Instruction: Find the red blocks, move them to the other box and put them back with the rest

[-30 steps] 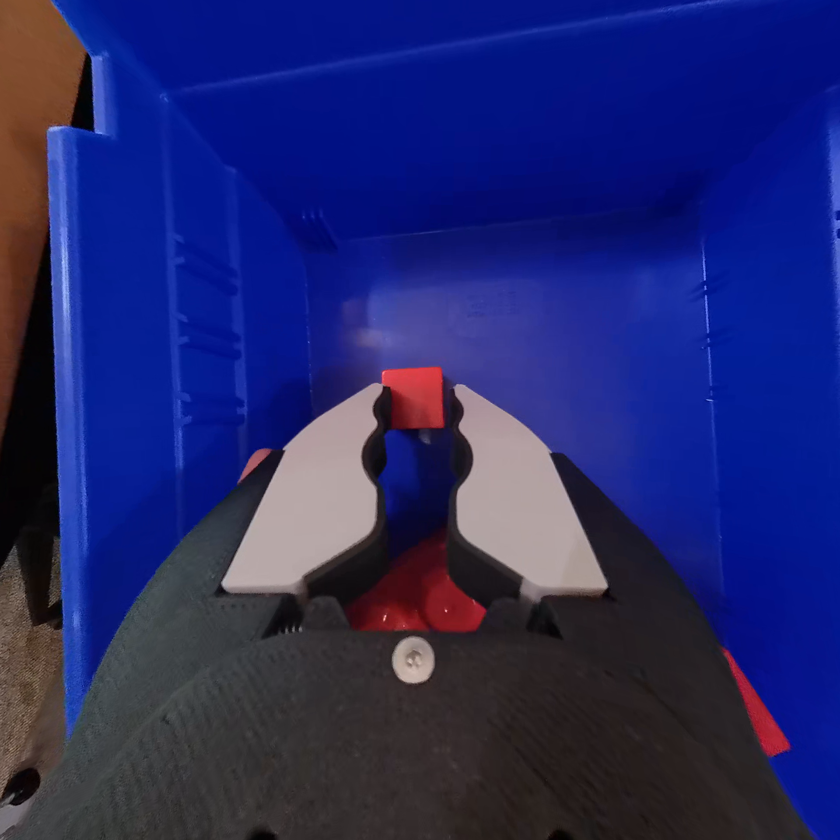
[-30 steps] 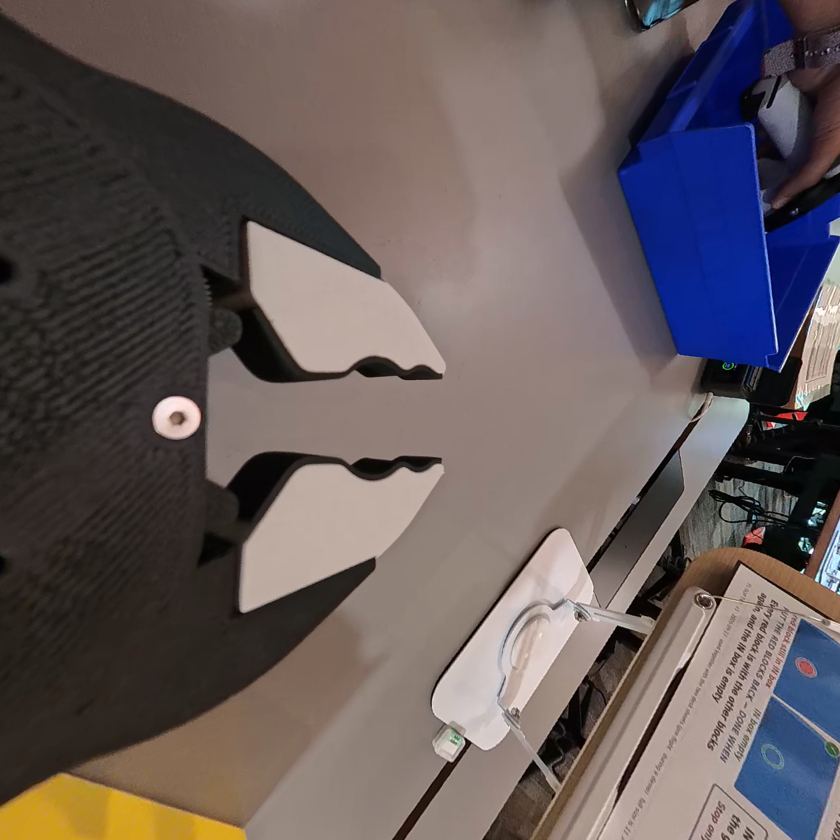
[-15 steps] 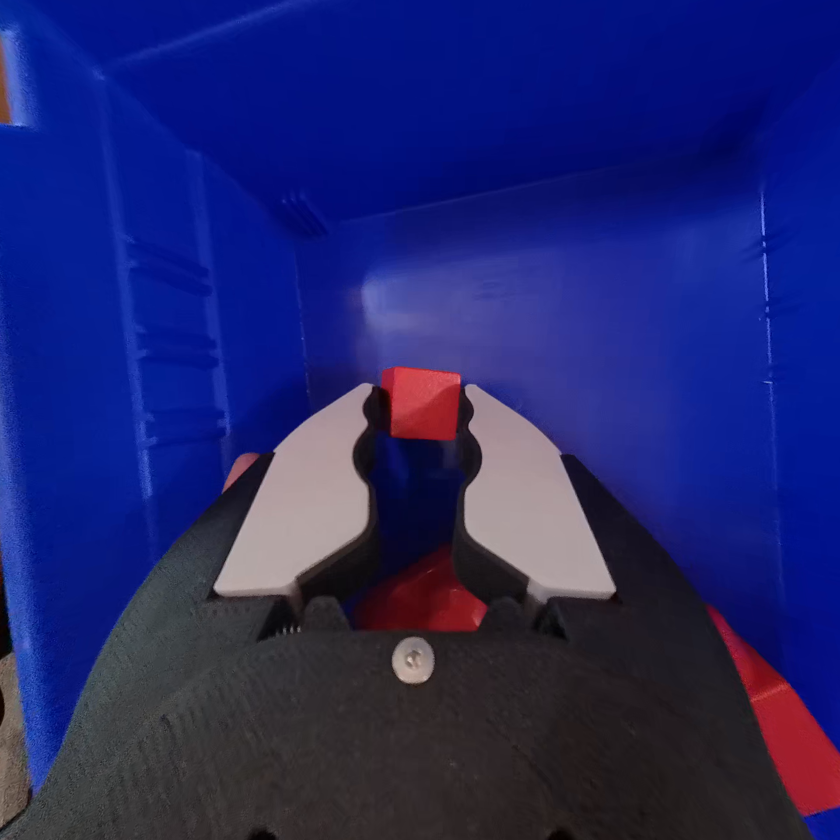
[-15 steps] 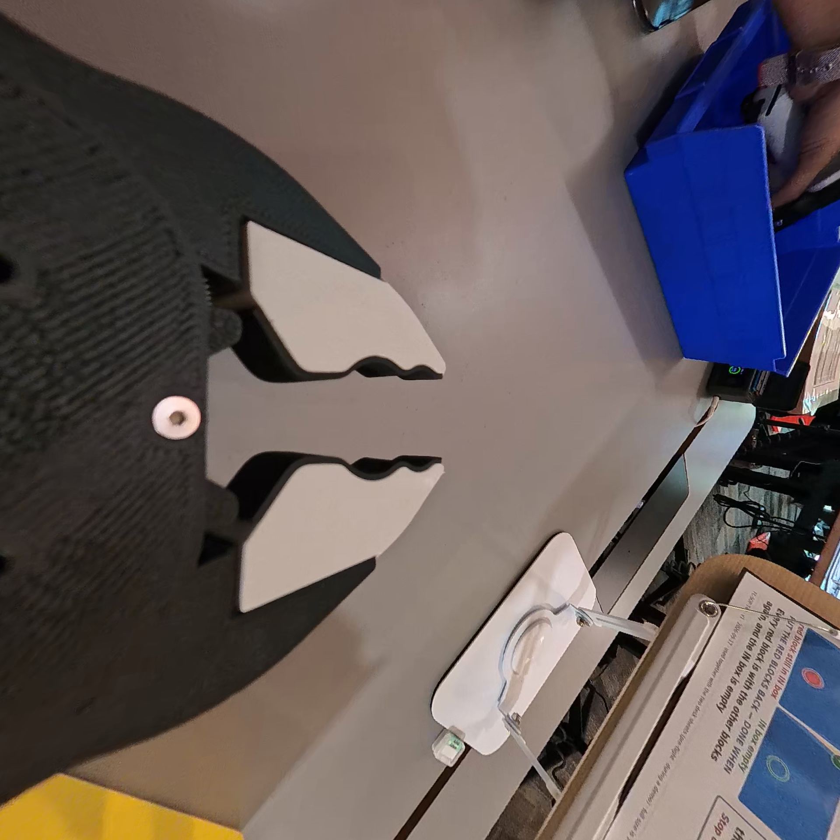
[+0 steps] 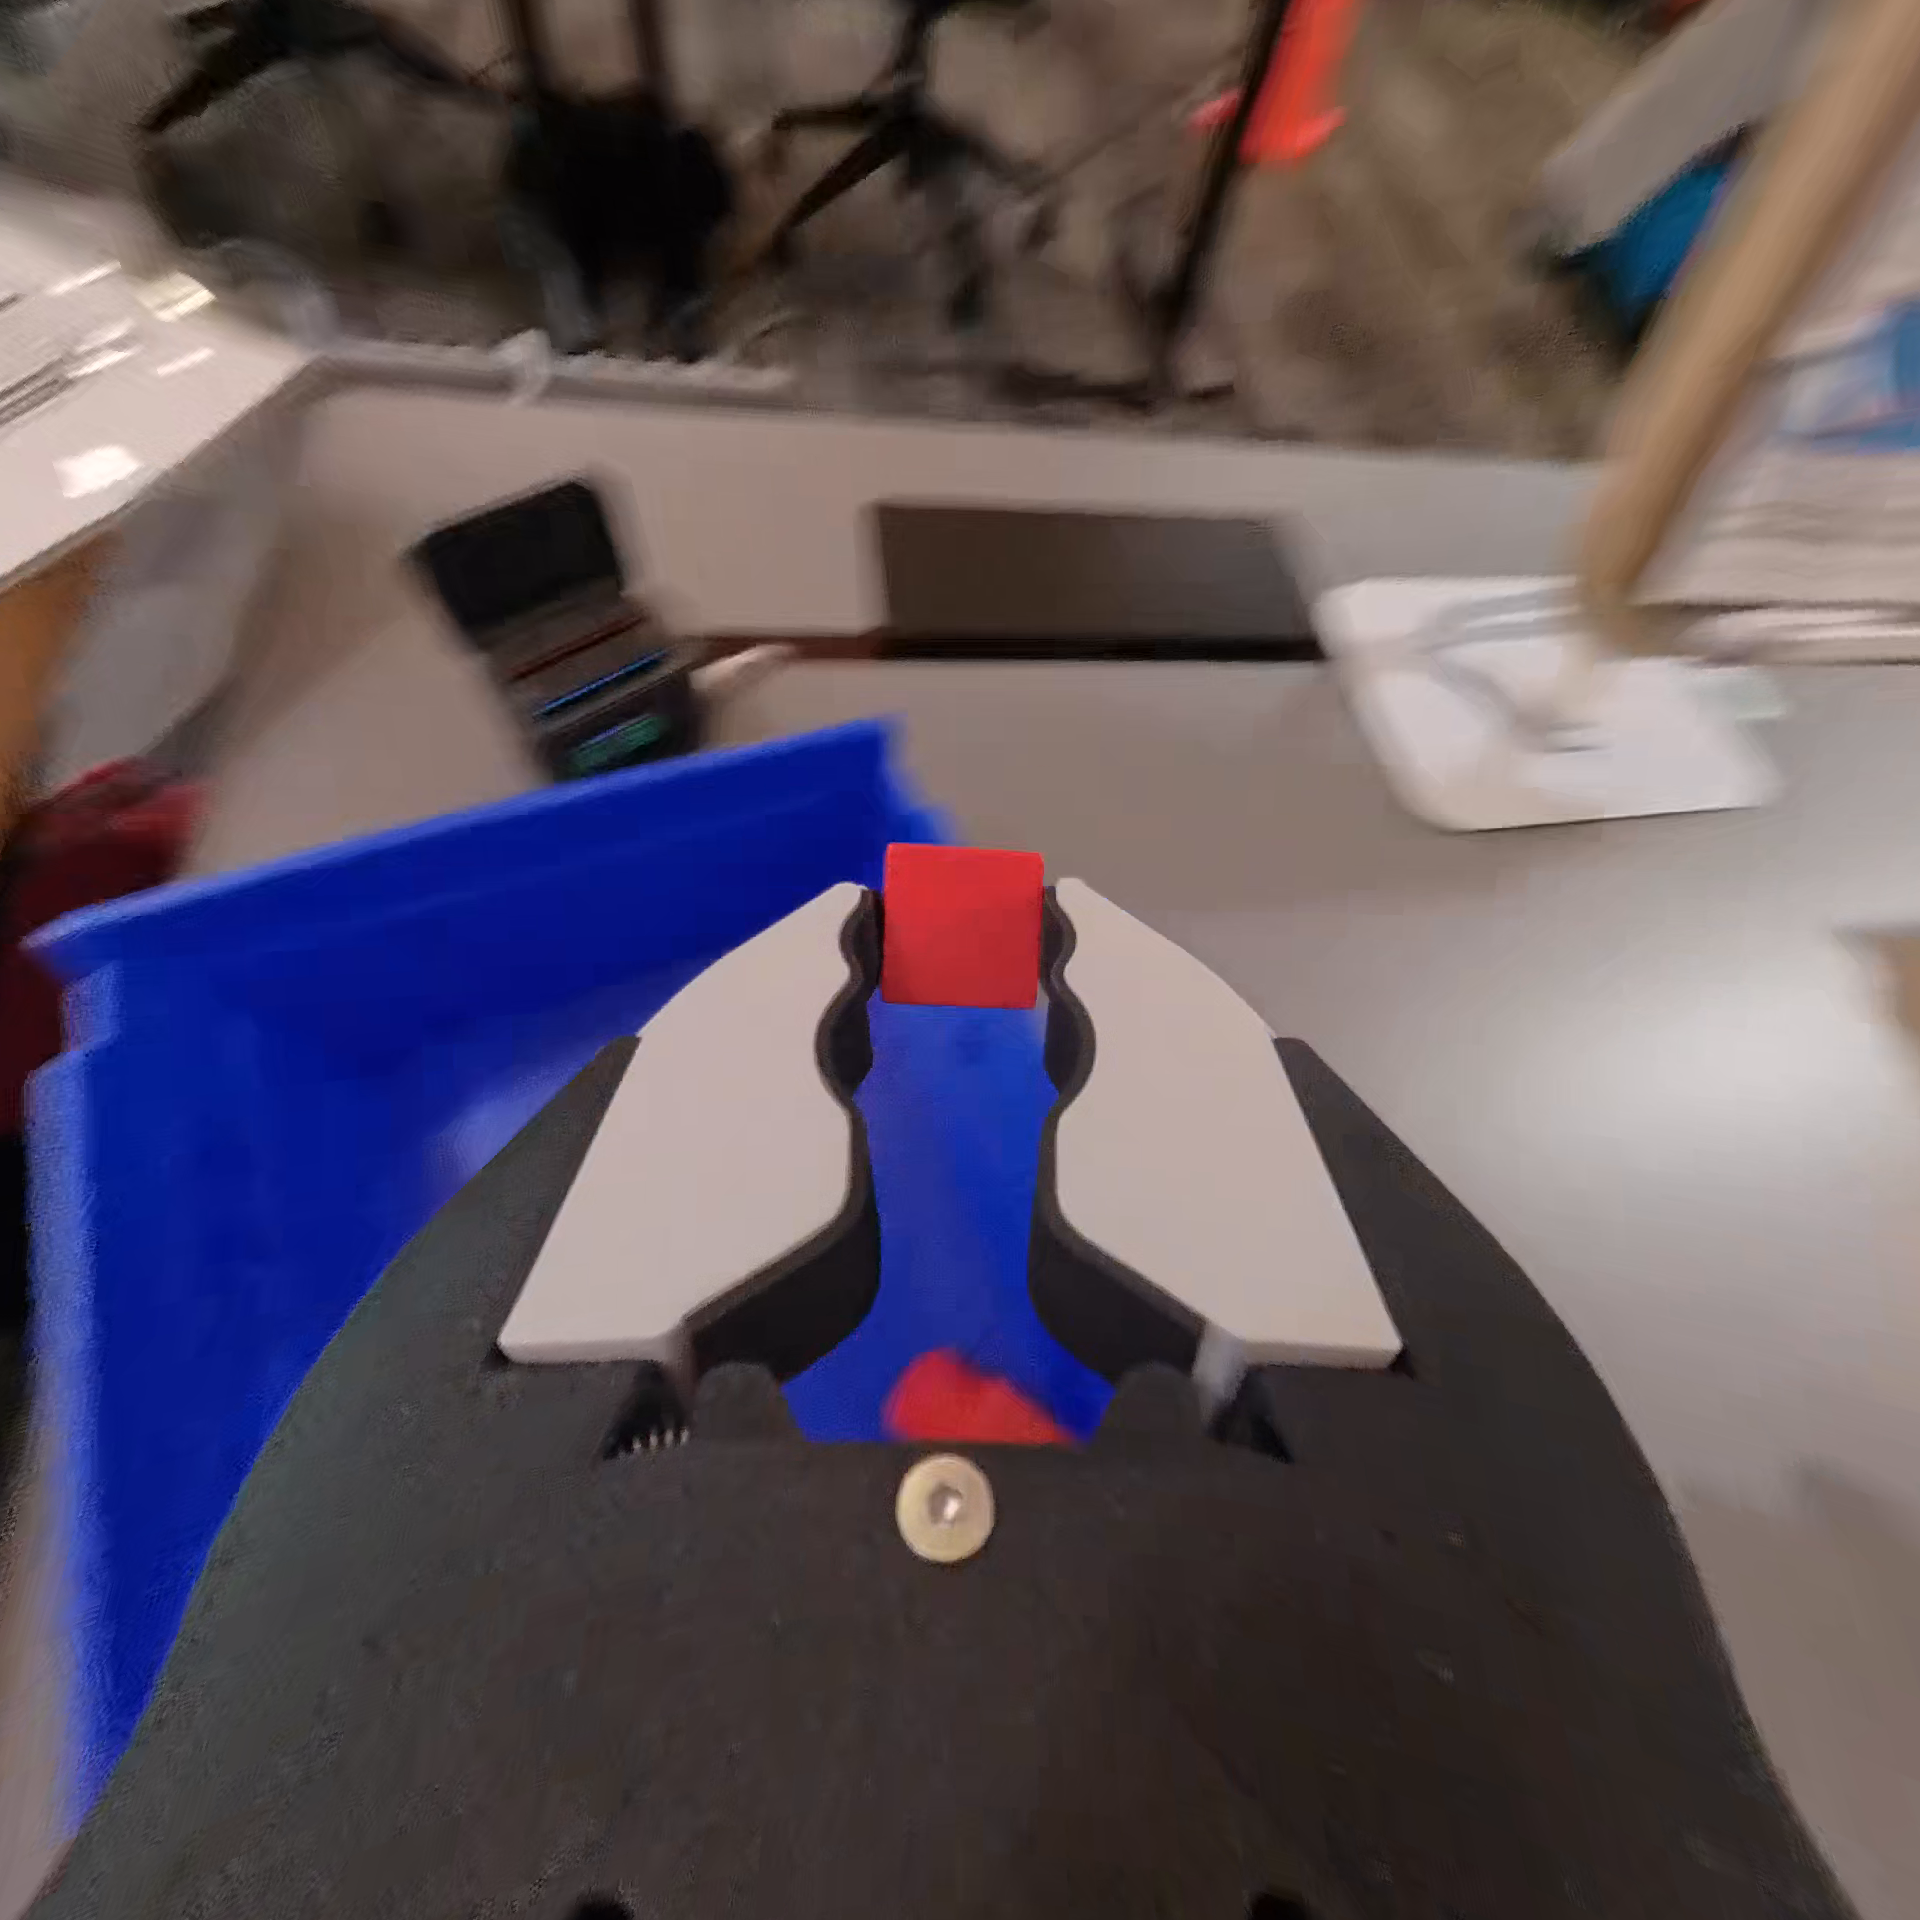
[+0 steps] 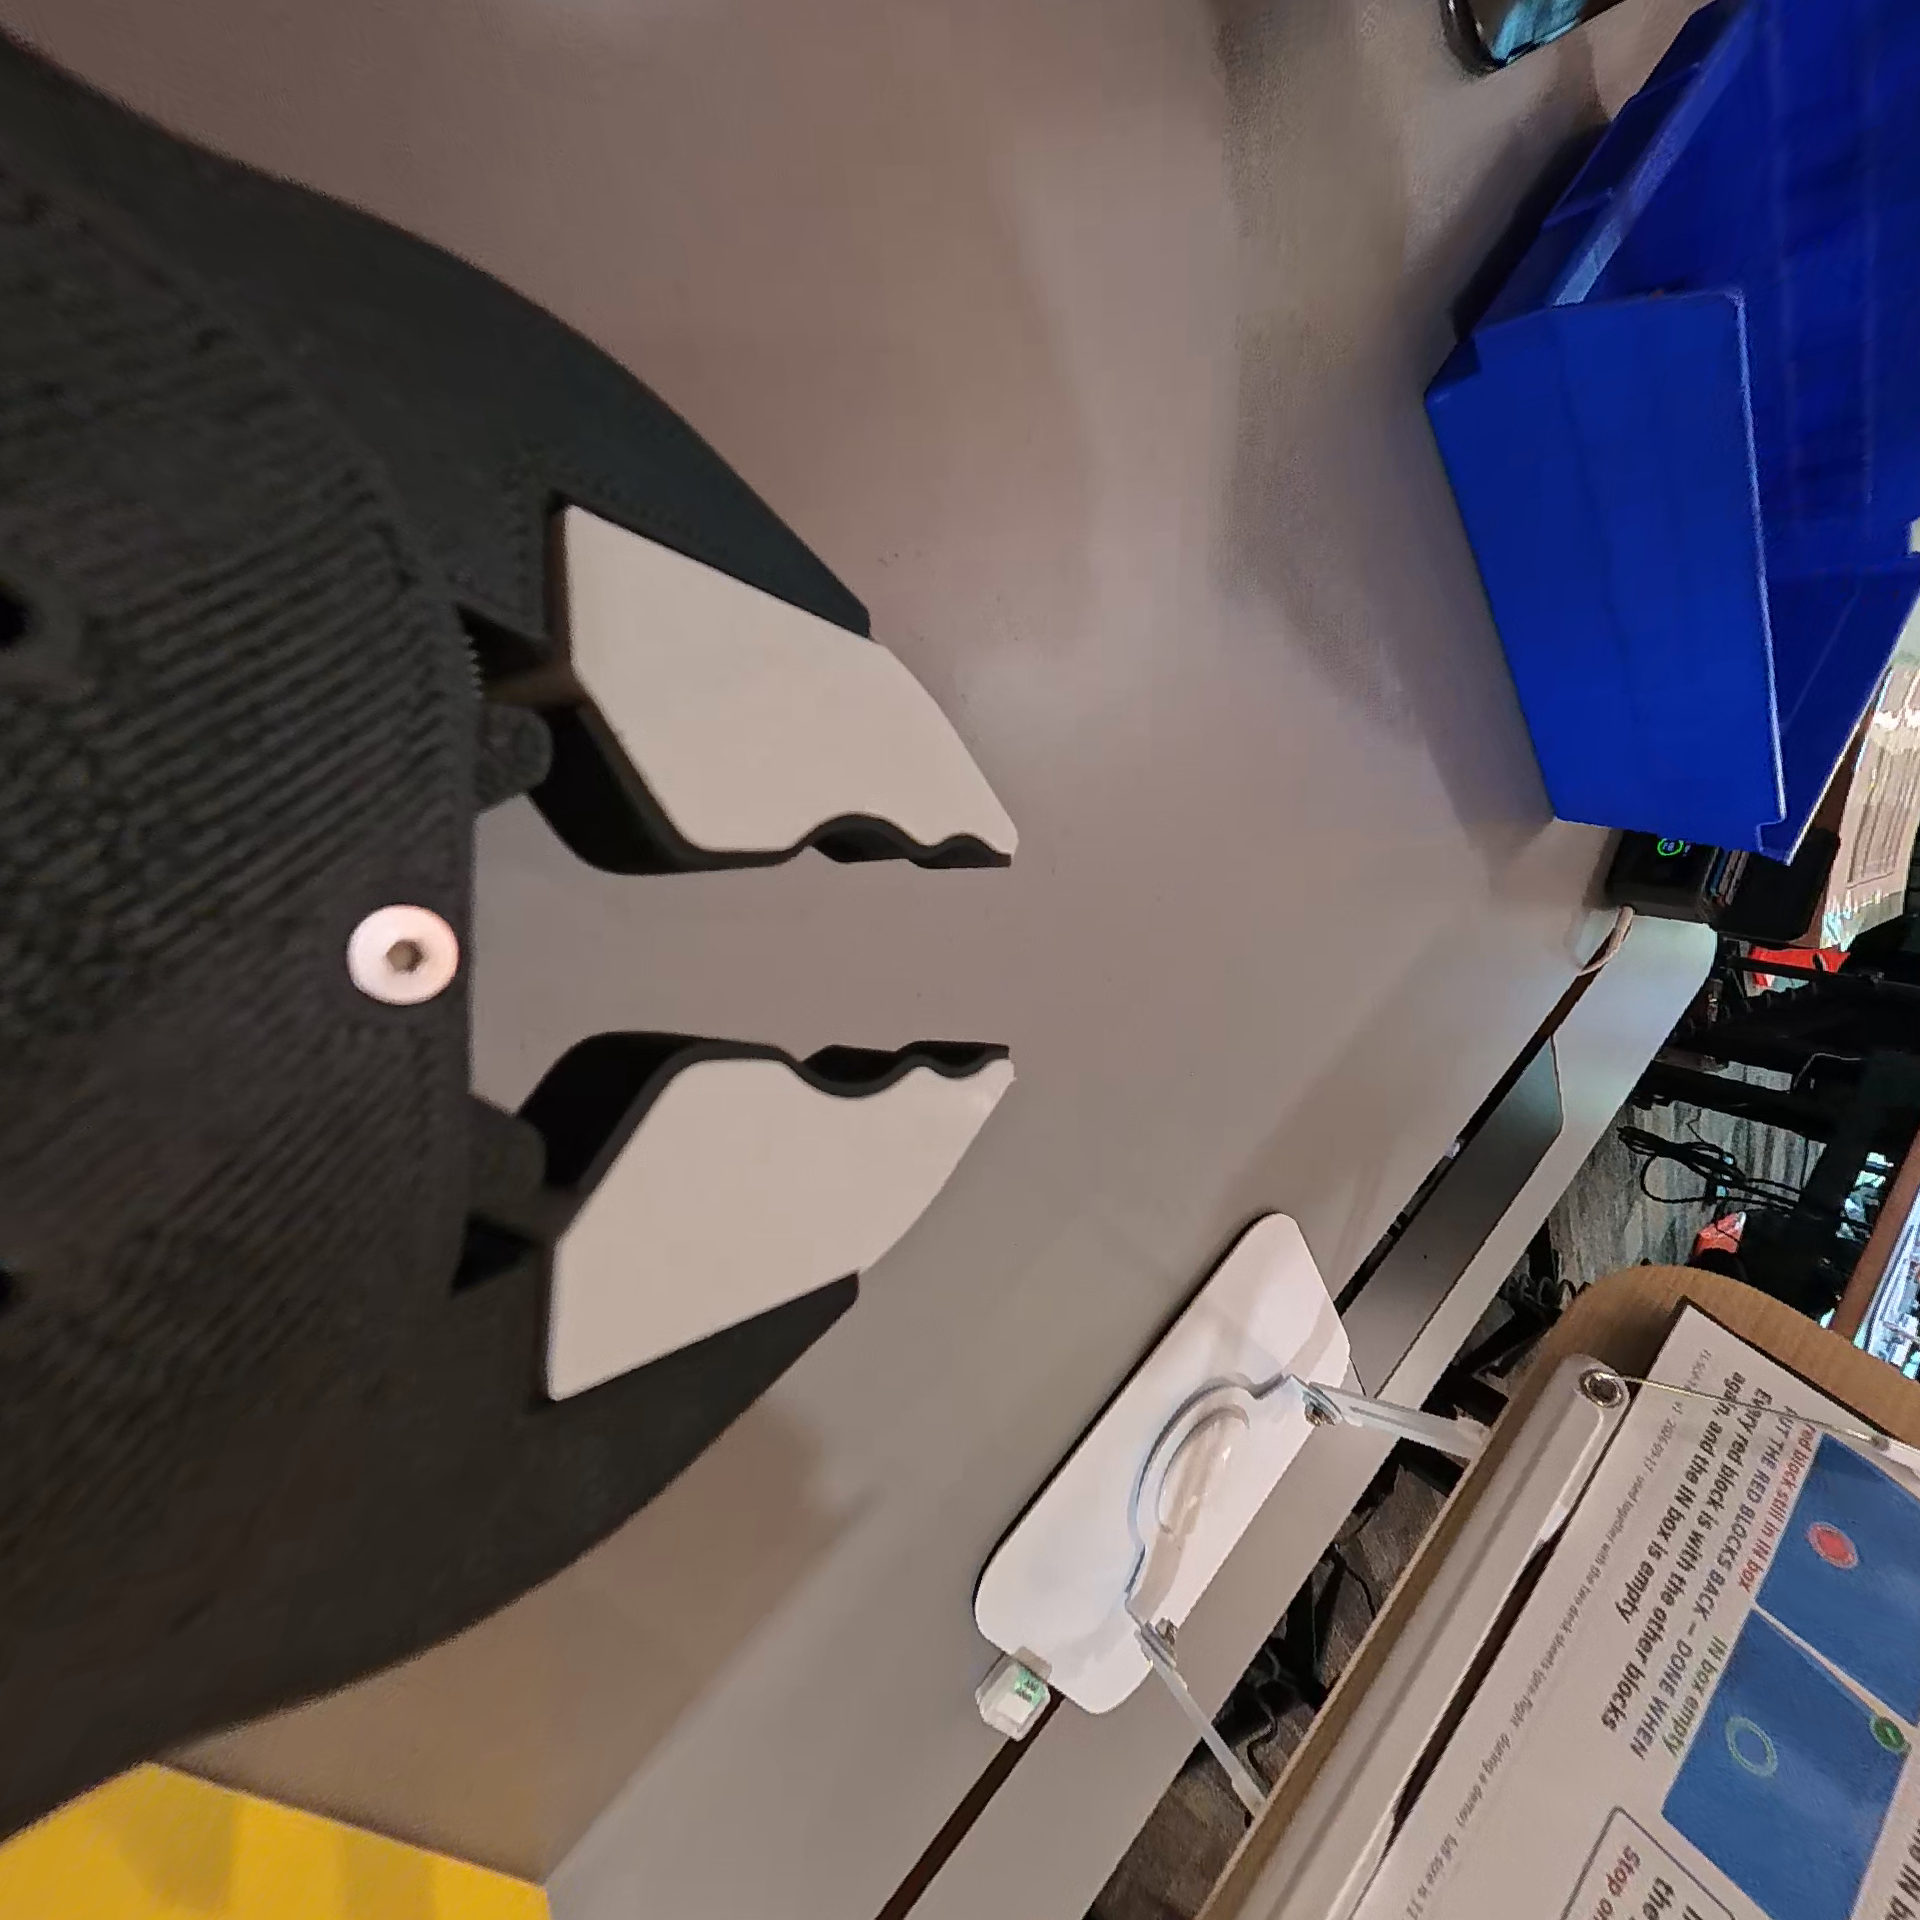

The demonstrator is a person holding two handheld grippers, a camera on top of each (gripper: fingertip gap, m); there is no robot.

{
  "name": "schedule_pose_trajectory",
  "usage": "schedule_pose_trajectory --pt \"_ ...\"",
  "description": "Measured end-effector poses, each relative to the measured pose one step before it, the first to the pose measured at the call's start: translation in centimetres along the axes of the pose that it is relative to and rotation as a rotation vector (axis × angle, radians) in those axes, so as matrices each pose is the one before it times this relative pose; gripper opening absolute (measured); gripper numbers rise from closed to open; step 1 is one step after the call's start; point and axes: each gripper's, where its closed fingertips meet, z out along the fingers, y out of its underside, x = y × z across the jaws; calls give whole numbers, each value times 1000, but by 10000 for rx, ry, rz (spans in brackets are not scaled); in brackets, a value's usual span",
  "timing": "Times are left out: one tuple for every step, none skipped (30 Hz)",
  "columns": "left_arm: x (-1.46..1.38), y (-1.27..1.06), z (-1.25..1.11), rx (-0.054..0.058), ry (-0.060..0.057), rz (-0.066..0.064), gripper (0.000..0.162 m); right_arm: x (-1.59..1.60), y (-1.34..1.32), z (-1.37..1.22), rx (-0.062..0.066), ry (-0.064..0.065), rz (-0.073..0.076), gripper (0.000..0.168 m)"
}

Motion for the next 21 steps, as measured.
schedule_pose_trajectory --pt "3023 -999 -451 314 1159 21 31 143 -175 -34 85 117 -7 34" --pt "3225 -551 80 138 1207 -65 31 186 -239 -80 116 152 -38 36" --pt "3369 -74 608 -52 1293 -104 30 200 -281 -100 129 187 -109 39" --pt "3352 299 1056 -190 1323 -85 30 230 -296 -141 129 228 -199 42" --pt "3124 539 1447 -233 1241 -64 30 229 -334 -172 139 256 -268 45" --pt "2760 691 1740 -258 1095 -56 31 217 -366 -189 164 266 -297 47" --pt "2407 788 1910 -262 942 -55 31 199 -420 -217 192 251 -299 49" --pt "2049 889 1976 -291 772 -40 31 150 -464 -218 215 217 -281 50" --pt "1853 860 1962 -220 680 -80 31 134 -447 -205 219 183 -243 51" --pt "1857 923 1898 -226 742 -116 31 116 -423 -180 216 148 -187 53" --pt "1761 912 1819 -211 772 -145 31 91 -358 -166 211 99 -122 54" --pt "1490 898 1697 -178 704 -126 30 62 -298 -141 201 52 -59 55" --pt "1186 852 1532 -145 604 -121 31 86 -311 -141 212 21 -4 57" --pt "811 801 1307 -148 465 -145 31 120 -395 -169 253 18 42 58" --pt "451 721 1045 -120 315 -165 31 161 -479 -208 300 13 84 58" --pt "220 626 788 -89 230 -172 30 132 -527 -242 319 -28 112 58" --pt "63 559 558 -95 184 -147 30 110 -420 -233 254 -20 106 58" --pt "-69 553 392 -105 128 -125 30 73 -194 -157 114 -14 32 57" --pt "-281 534 309 -110 -8 -87 30 -25 -7 -80 -13 -20 -105 57" --pt "-279 497 279 -78 -19 -34 30 -58 71 -7 -55 30 -217 57" --pt "-166 442 264 -63 32 -88 30 -126 5 24 -11 30 -227 56"
